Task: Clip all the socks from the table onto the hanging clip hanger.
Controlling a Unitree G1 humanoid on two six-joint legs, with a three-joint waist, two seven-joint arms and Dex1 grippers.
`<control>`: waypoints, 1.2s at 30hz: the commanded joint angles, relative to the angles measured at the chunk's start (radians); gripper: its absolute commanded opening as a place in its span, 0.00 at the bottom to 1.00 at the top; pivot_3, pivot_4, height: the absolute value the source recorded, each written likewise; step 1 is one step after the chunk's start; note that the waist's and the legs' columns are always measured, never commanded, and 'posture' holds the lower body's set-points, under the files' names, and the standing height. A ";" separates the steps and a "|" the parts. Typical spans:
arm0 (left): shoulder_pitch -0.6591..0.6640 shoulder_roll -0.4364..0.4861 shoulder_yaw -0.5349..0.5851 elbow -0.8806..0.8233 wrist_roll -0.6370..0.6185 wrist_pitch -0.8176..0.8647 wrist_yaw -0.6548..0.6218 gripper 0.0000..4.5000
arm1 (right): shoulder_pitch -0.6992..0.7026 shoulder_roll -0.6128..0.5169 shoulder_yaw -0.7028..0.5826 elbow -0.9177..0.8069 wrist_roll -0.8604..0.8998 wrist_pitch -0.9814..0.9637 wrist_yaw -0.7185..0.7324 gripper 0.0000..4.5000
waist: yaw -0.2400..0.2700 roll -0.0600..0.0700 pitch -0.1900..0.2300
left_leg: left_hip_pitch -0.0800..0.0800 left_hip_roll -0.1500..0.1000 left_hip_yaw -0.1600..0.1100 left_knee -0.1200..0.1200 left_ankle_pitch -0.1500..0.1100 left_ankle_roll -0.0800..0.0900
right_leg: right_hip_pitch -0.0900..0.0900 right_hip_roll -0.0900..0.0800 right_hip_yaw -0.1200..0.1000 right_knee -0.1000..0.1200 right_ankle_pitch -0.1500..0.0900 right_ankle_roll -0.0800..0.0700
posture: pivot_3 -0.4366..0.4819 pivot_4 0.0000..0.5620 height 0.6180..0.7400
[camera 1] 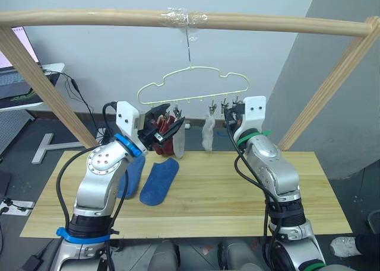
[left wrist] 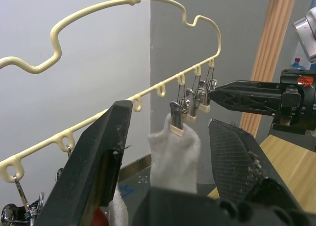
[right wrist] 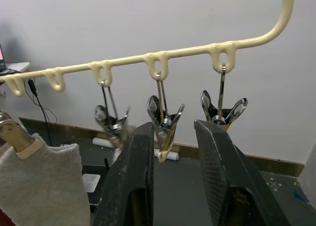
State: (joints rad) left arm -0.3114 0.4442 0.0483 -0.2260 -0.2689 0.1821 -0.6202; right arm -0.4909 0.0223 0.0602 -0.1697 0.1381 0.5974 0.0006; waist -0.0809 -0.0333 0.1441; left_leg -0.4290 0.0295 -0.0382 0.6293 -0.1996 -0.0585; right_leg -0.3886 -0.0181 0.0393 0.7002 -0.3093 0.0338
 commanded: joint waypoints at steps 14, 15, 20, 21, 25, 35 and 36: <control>0.002 0.004 0.013 -0.048 -0.003 -0.011 0.012 0.63 | -0.038 0.027 -0.020 0.018 -0.003 -0.007 -0.011 0.64 | 0.000 0.000 0.000 | 0.003 0.000 0.002 0.000 0.001 0.002 | 0.000 0.000 0.002 0.005 0.000 0.000 | 0.44 0.16 1.00; 0.002 0.004 0.012 -0.049 -0.003 -0.010 0.013 0.63 | -0.039 0.030 -0.019 0.024 -0.004 -0.009 -0.011 0.64 | 0.000 0.000 0.000 | 0.003 0.000 0.002 0.000 0.001 0.002 | 0.000 0.000 0.002 0.005 0.000 0.000 | 0.44 0.16 1.00; 0.006 0.004 0.010 -0.051 -0.001 -0.008 0.014 0.63 | -0.042 0.042 -0.017 0.045 -0.004 -0.019 -0.013 0.64 | 0.000 0.000 0.000 | 0.004 0.000 0.002 0.000 0.002 0.002 | 0.000 0.000 0.002 0.007 0.000 0.000 | 0.44 0.18 1.00; 0.006 0.004 0.011 -0.052 -0.001 -0.006 0.014 0.63 | -0.044 0.044 -0.016 0.050 -0.004 -0.019 -0.012 0.56 | 0.000 0.000 0.000 | 0.004 0.000 0.002 0.001 0.002 0.003 | 0.000 0.000 0.003 0.007 0.000 0.000 | 0.44 0.19 1.00; 0.008 0.005 0.012 -0.055 -0.002 -0.001 0.017 0.63 | -0.049 0.047 -0.015 0.063 -0.004 -0.023 -0.010 0.56 | 0.000 0.000 0.000 | 0.005 0.000 0.003 0.001 0.002 0.003 | 0.000 0.000 0.003 0.007 0.000 0.000 | 0.44 0.19 1.00; 0.010 0.005 0.007 -0.061 -0.001 0.002 0.028 0.63 | -0.101 0.056 -0.030 0.147 -0.006 -0.067 -0.017 0.56 | 0.001 0.000 0.000 | 0.006 0.000 0.003 0.000 0.002 0.003 | 0.001 0.000 0.004 0.008 0.000 0.000 | 0.46 0.20 1.00; 0.010 0.005 0.007 -0.061 0.000 0.002 0.028 0.63 | -0.110 0.058 -0.031 0.160 -0.008 -0.076 -0.018 0.56 | 0.001 0.000 0.000 | 0.006 0.000 0.004 0.000 0.002 0.003 | 0.001 0.000 0.004 0.008 0.000 0.000 | 0.46 0.20 1.00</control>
State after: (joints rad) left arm -0.2862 0.4441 0.0470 -0.2439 -0.2678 0.1901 -0.5998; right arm -0.5705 0.0729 0.0374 -0.0038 0.1361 0.5567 -0.0104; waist -0.0802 -0.0330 0.1444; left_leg -0.4224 0.0294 -0.0344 0.6297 -0.1976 -0.0554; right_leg -0.3878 -0.0177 0.0432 0.7086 -0.3089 0.0338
